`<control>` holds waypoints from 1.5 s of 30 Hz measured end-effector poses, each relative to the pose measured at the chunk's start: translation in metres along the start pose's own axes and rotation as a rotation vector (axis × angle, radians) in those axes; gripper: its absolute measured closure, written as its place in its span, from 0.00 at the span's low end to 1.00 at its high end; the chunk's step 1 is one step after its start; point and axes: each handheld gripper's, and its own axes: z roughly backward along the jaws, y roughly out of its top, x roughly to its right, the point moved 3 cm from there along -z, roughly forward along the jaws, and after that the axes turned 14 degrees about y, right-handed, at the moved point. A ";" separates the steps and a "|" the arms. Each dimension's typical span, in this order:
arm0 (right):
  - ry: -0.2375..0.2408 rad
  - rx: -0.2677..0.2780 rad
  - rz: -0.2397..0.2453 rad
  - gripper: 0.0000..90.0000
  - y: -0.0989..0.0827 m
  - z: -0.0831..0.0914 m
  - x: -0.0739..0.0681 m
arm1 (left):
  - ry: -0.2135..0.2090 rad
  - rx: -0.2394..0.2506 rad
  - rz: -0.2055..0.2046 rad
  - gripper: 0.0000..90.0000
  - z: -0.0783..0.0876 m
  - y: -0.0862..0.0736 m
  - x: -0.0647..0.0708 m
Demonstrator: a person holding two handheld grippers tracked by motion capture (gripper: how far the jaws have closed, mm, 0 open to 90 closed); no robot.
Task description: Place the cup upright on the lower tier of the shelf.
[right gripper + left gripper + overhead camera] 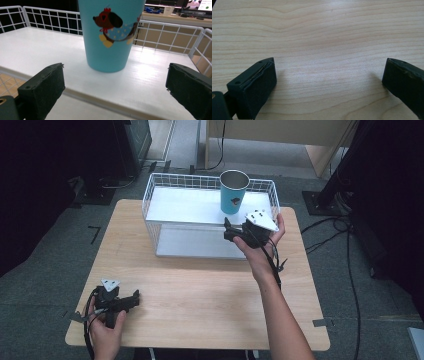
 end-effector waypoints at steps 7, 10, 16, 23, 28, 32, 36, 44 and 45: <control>0.009 -0.008 0.004 0.02 -0.014 0.013 -0.002 | 0.000 0.000 0.000 0.00 0.000 0.000 0.000; 0.001 -0.011 0.007 0.02 -0.021 0.018 -0.002 | 0.000 0.000 0.000 0.00 0.000 0.000 0.000; -0.004 -0.018 -0.002 0.02 -0.032 0.029 0.000 | 0.000 0.000 0.000 0.00 0.000 0.000 0.000; -0.008 -0.026 0.001 0.02 -0.043 0.043 0.003 | 0.000 -0.001 0.000 0.00 0.000 0.000 0.000; -0.002 -0.027 -0.003 0.02 -0.054 0.054 0.005 | 0.000 0.000 0.000 0.00 0.000 0.000 0.000; -0.002 -0.032 -0.017 0.02 -0.063 0.062 0.007 | 0.000 0.000 0.000 0.00 0.000 0.000 0.000; -0.002 -0.036 -0.030 0.02 -0.073 0.070 0.009 | -0.001 -0.001 0.002 0.00 0.000 0.000 0.000; -0.019 -0.052 -0.045 0.02 -0.091 0.083 0.017 | -0.001 -0.002 -0.001 0.00 0.000 0.000 0.000; -0.023 -0.054 -0.048 0.02 -0.094 0.085 0.018 | -0.001 -0.002 -0.001 0.00 0.000 0.000 0.000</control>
